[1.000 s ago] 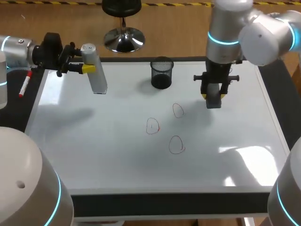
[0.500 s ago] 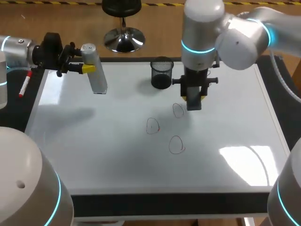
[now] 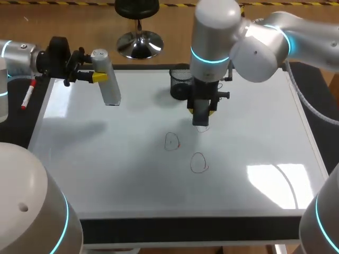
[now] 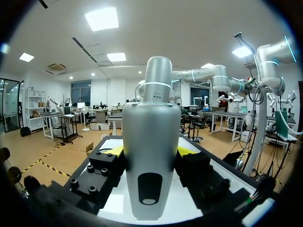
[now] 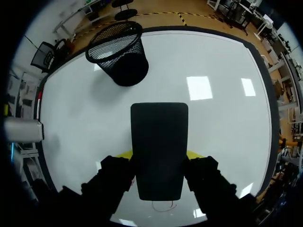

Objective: Pick up the inspection probe, press it on each red-marked spot on the whiteboard one by one, put down the probe, pick up the eraser, and wipe off all the red marks.

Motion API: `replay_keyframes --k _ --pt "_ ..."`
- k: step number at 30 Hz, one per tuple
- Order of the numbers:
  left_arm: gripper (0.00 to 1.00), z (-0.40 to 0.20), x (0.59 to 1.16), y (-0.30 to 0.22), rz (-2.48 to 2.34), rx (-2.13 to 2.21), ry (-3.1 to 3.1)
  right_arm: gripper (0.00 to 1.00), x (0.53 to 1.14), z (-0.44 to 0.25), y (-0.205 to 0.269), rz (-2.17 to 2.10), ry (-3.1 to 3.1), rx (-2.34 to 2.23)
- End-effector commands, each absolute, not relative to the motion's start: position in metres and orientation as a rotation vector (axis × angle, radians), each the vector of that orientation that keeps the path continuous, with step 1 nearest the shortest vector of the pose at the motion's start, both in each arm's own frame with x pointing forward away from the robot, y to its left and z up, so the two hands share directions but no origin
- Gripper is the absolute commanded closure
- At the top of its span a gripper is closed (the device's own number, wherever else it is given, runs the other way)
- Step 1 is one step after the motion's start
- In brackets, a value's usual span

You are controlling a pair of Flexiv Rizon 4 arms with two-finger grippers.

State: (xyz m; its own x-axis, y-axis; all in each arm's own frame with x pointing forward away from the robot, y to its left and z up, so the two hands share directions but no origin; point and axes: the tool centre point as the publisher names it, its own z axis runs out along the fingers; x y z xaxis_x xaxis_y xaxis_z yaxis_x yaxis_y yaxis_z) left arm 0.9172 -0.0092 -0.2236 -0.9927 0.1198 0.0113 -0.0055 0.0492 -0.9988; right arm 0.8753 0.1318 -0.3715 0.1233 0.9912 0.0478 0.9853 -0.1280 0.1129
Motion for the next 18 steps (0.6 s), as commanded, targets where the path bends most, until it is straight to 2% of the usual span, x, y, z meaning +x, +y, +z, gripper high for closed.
replay_keyframes --k 1,18 --pt "1.00 -0.223 0.918 -0.009 2.102 -0.125 -2.205 1.00 0.879 -0.379 0.143 0.191 2.082 2.303" --pt "1.00 -0.223 0.918 -0.009 2.102 -0.125 -2.205 1.00 0.853 -0.379 0.189 0.170 2.164 2.345"
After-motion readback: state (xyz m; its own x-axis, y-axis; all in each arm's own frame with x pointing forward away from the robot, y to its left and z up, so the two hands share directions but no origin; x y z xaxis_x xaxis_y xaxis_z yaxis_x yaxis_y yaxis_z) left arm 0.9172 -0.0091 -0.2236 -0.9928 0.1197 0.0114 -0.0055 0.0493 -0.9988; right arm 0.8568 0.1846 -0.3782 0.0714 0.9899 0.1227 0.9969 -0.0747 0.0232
